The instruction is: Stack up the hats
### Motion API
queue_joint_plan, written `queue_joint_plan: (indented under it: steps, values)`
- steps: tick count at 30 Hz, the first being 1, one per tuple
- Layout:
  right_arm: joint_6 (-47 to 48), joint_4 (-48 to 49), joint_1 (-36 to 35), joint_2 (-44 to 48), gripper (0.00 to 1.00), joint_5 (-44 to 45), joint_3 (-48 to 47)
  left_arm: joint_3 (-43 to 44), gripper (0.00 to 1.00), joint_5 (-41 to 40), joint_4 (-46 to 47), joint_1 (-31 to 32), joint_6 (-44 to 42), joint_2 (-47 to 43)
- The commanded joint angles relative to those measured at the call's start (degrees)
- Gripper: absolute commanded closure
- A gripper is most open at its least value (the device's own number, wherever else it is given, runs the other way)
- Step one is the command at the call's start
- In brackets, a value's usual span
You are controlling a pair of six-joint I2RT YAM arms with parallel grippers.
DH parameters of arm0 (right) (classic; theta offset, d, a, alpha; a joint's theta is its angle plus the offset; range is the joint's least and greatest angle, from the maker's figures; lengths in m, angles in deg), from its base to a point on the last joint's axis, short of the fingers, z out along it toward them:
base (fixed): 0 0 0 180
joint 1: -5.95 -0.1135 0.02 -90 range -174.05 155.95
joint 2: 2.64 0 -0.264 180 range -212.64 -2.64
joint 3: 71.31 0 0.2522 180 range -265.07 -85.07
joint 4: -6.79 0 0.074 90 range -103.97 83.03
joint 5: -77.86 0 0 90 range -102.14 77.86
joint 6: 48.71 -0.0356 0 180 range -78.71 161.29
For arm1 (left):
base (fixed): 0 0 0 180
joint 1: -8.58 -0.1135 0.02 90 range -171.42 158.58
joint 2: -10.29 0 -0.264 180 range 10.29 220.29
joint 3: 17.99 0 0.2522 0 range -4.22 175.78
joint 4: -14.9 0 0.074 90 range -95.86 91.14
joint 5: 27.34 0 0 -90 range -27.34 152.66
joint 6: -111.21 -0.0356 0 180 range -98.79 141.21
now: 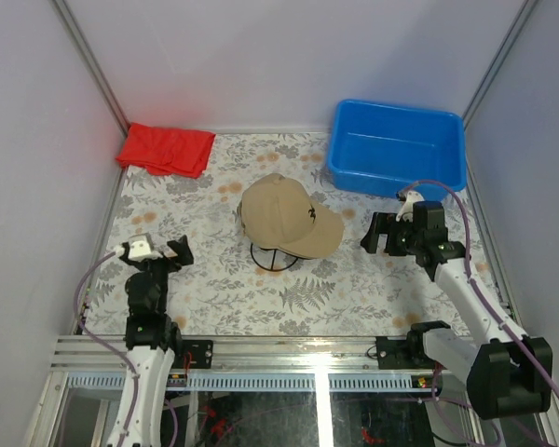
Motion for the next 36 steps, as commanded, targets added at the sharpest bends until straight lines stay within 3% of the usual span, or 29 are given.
queue_joint_plan:
  steps: [1,5,8,9,12,16,20,24,28,36]
  values:
    - [6.88,11.49,-0.2,6.76,0.01,1.46,6.96,-7.06,0.0,-6.07,-2.75,-0.18,1.98,-13.96]
    - [9.16,17.63,-0.1,14.15,0.01,15.41,13.47,-6.11,0.0,-2.1,5.3,-0.22,0.53,-2.12]
    - [10.32,27.64,-0.11,20.66,0.01,24.78,21.47,-4.71,0.0,-1.19,9.99,-0.14,-0.24,6.67]
    - [10.12,33.27,0.0,23.21,0.01,27.74,25.54,-4.69,0.0,-0.82,10.28,-0.18,-0.57,7.08]
    - [13.17,37.94,0.14,29.85,0.01,33.49,30.23,-5.34,0.0,-0.36,8.7,-0.01,-0.56,3.46]
    - [13.61,25.03,0.14,34.03,0.01,40.23,27.49,-5.57,0.0,-1.75,7.44,-0.02,0.36,1.39]
    - [11.97,24.21,0.13,34.58,0.01,35.25,29.01,-5.44,0.0,-2.18,7.65,-0.04,0.27,2.03]
    - [13.09,31.74,0.1,34.53,0.01,28.83,36.23,-5.48,0.0,-1.88,7.61,-0.02,0.35,1.76]
    - [12.38,32.87,0.06,42.78,0.01,32.23,41.11,-5.45,0.0,-1.92,7.6,-0.04,0.35,1.88]
    - [12.33,31.99,0.06,45.09,0.01,31.93,42.5,-5.48,0.0,-1.95,7.57,-0.05,0.35,1.85]
